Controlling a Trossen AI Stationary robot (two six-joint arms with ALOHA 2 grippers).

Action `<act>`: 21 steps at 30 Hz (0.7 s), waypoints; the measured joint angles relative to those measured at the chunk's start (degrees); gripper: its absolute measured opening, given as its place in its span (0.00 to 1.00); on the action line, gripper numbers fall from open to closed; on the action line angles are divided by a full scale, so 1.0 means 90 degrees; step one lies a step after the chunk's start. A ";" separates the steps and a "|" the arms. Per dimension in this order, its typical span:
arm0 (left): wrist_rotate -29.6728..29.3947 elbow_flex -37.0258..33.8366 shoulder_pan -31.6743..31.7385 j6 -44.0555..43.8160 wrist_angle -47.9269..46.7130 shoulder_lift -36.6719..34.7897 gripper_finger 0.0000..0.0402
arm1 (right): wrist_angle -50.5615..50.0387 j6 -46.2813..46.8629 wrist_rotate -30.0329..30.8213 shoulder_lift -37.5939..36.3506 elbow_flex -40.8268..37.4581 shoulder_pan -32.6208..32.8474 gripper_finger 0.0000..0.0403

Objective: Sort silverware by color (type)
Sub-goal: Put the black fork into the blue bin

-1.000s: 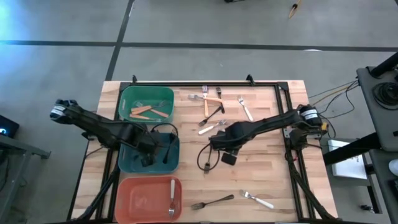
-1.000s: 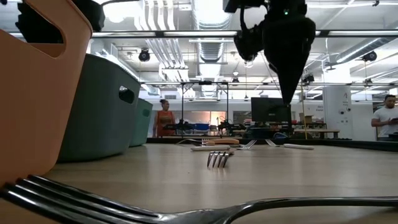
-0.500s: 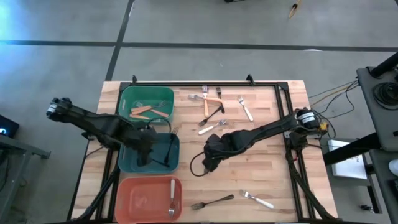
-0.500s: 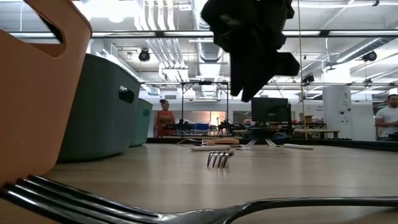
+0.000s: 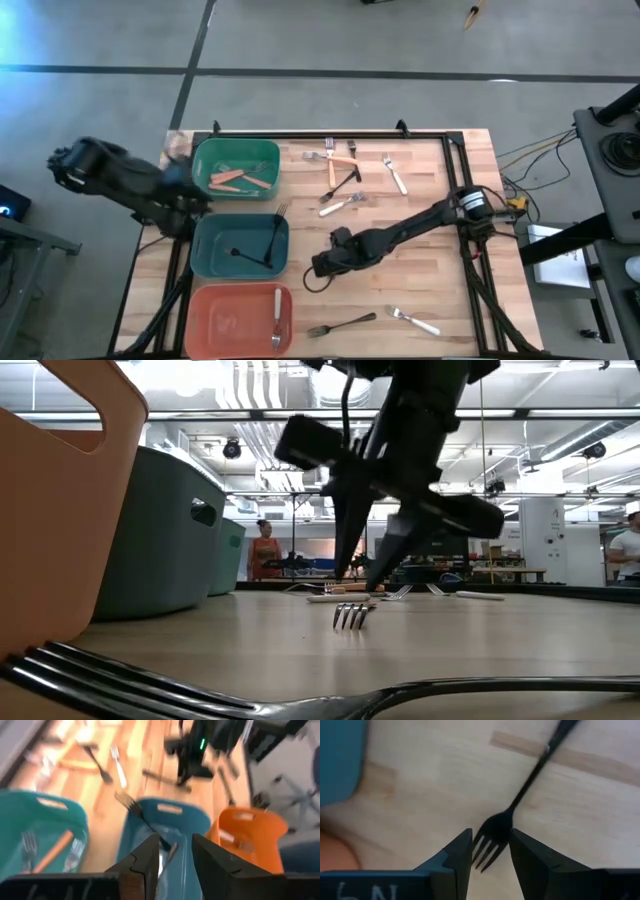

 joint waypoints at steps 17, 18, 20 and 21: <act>-0.0375 0.0439 0.0002 0.0191 -0.0135 -0.1184 0.24 | 0.0351 0.1130 0.0211 0.0388 0.0025 0.0172 0.30; -0.0374 0.0439 0.0002 0.0202 -0.0135 -0.1184 0.24 | 0.0349 0.1130 0.0213 0.0384 0.0025 0.0169 0.30; -0.0374 0.0422 0.0002 0.0243 -0.0135 -0.1175 0.24 | 0.0344 0.1130 0.0219 0.0377 0.0023 0.0164 0.30; -0.0374 0.0409 0.0002 0.0261 -0.0138 -0.1175 0.24 | 0.0344 0.1129 0.0221 0.0371 0.0022 0.0164 0.30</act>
